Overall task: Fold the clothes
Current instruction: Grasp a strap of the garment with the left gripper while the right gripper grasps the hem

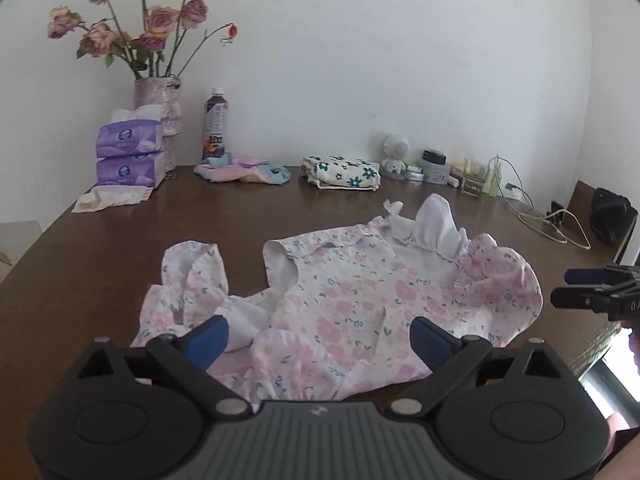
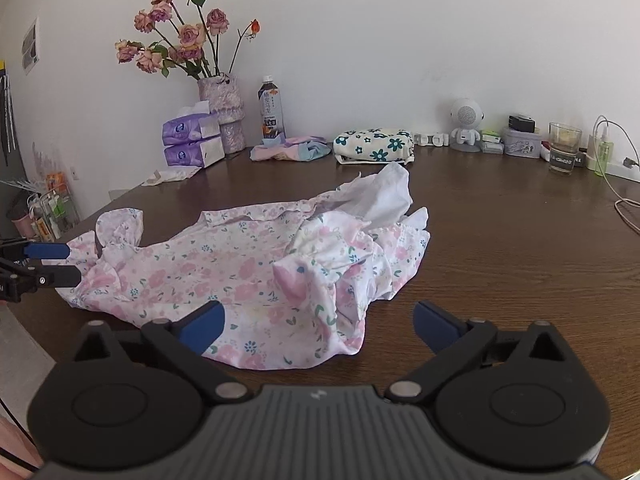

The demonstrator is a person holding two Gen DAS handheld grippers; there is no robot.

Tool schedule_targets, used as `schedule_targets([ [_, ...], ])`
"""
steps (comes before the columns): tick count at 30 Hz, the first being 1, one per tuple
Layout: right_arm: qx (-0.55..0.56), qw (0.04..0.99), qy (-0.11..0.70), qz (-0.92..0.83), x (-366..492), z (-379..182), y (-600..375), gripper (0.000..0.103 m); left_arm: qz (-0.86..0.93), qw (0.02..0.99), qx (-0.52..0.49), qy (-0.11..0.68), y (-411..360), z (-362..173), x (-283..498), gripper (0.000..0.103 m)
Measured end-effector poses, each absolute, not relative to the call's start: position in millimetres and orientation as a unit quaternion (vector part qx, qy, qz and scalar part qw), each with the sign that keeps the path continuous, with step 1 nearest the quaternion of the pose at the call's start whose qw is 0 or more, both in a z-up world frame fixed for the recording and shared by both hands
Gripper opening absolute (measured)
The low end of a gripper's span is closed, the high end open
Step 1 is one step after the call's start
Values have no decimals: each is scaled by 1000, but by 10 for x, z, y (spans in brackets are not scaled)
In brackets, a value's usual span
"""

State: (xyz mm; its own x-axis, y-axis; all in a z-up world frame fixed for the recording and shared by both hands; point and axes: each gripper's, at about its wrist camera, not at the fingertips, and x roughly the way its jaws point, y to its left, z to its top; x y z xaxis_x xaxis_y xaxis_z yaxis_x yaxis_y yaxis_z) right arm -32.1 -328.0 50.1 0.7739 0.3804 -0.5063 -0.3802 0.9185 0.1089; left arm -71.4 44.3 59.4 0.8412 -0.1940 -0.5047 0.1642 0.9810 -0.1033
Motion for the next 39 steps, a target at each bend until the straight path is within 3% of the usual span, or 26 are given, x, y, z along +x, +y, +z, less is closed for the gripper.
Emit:
schedule_targets([
  [8,-13,942,264,209,-118,745,-3238,102,-42,962,-18,270,889,797,-448,97],
  [10,-21,940,271,207,39,827,-3231,94,-41,957,3,287,967,855,-244,97],
  [12,-31,935,290,204,257,874,-3198,80,-48,947,18,316,1022,842,9,95],
  [13,-35,931,300,202,363,879,-3177,80,-49,942,19,332,1040,808,128,95],
  [17,-53,919,337,200,721,817,-3053,72,-60,921,25,384,1059,598,481,75],
  [20,-73,910,359,193,893,708,-2977,59,-65,910,20,408,1041,415,612,71],
  [22,-73,903,378,192,958,604,-2963,50,-77,907,19,414,1017,328,650,57],
  [23,-70,899,386,194,978,552,-2968,45,-81,906,17,414,1011,295,667,44],
  [27,-59,888,407,205,963,408,-3052,18,-89,910,-4,405,1056,263,731,21],
  [30,-55,889,406,203,908,354,-3130,10,-91,912,0,401,1054,255,787,13],
  [39,-33,894,403,193,894,210,-3181,7,-65,910,39,407,1090,290,1235,8],
])
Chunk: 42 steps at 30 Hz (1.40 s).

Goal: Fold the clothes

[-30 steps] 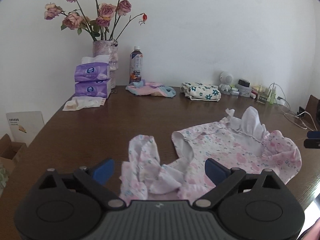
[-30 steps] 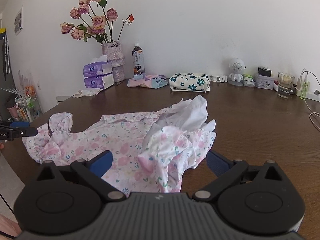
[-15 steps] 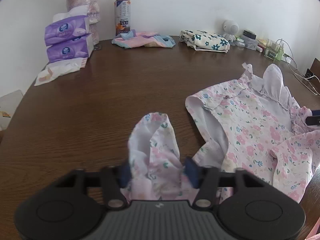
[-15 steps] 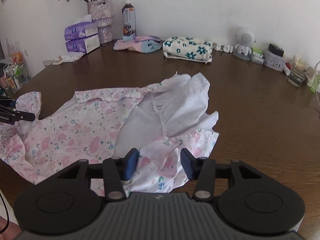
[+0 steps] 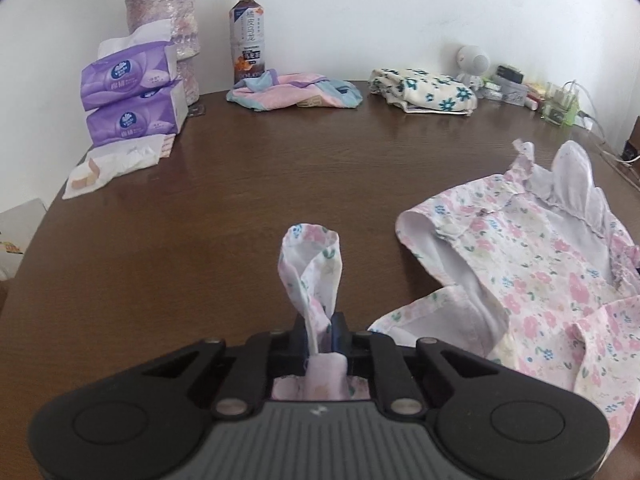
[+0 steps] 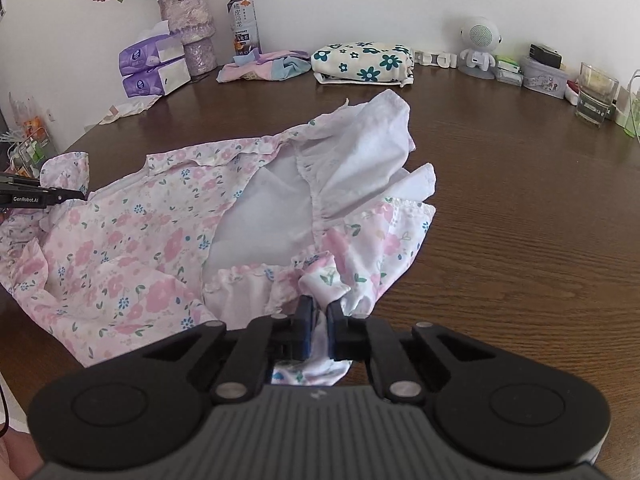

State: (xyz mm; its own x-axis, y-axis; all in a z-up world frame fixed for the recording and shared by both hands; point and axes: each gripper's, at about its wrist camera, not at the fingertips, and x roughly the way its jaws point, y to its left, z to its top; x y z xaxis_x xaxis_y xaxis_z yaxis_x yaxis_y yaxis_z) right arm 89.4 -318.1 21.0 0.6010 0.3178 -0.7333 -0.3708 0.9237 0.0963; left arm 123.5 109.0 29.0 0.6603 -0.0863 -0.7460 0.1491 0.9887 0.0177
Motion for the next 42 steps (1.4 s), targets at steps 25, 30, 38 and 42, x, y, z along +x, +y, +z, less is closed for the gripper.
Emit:
schedule_targets([
  [25,35,929,326,170,958,261,-3281,9,49,921,-59,383,1764,516,1476,57],
  [30,48,931,326,160,827,288,-3381,45,28,933,-60,353,1761,723,1008,67],
  [38,47,939,307,151,696,457,-3451,65,-52,927,-19,370,1349,761,688,73],
  [42,33,939,310,144,780,521,-3394,65,-35,928,0,372,1257,648,801,73],
])
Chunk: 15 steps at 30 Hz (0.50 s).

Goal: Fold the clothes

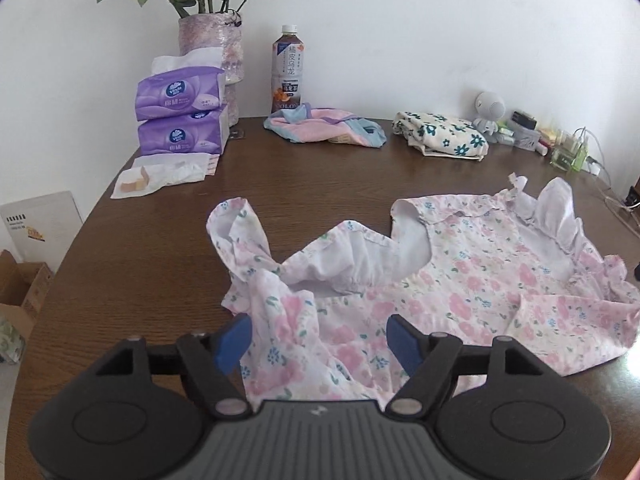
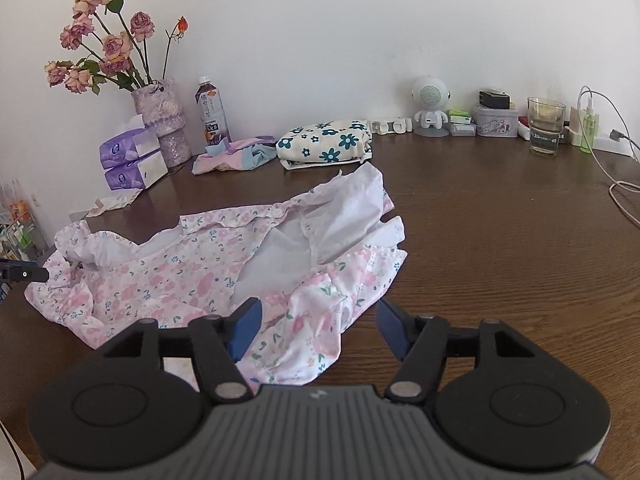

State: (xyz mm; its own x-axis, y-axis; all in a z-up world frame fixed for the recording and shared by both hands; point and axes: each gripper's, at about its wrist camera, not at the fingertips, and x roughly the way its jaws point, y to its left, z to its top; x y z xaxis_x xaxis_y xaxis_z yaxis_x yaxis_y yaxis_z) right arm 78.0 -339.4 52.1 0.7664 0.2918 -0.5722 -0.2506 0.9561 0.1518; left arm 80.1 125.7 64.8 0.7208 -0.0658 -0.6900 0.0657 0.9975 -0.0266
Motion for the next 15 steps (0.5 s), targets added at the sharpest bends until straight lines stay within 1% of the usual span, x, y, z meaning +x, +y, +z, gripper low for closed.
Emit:
schedule_targets([
  [2,18,938,316,143,867,540,-3350,65,-29,924,8,381,1239,572,877,71],
  [4,7,933,329,146,980,531,-3302,65,-27,920,15,391,1231,506,937,63],
  [5,6,929,339,150,1041,515,-3274,65,-27,918,19,396,1226,480,957,53],
  [6,4,924,349,154,1102,498,-3246,64,-27,916,25,399,1219,458,964,42],
  [7,2,921,358,156,1149,477,-3224,64,-30,915,28,402,1218,441,963,34],
  [8,1,917,366,156,1171,448,-3210,58,-39,914,26,403,1225,428,948,13],
  [9,0,914,374,157,1193,419,-3197,44,-47,914,24,403,1236,421,927,5],
  [10,0,911,380,159,1200,394,-3195,36,-54,915,22,399,1249,429,890,5],
  [11,3,909,383,164,1183,374,-3213,23,-57,918,24,391,1254,445,845,5],
  [12,7,907,385,168,1160,359,-3234,13,-58,921,28,385,1256,463,805,4],
  [14,15,909,380,168,1084,361,-3314,7,-62,926,33,371,1259,502,718,4],
  [15,22,912,375,165,1035,372,-3370,7,-62,928,36,365,1257,517,673,4],
])
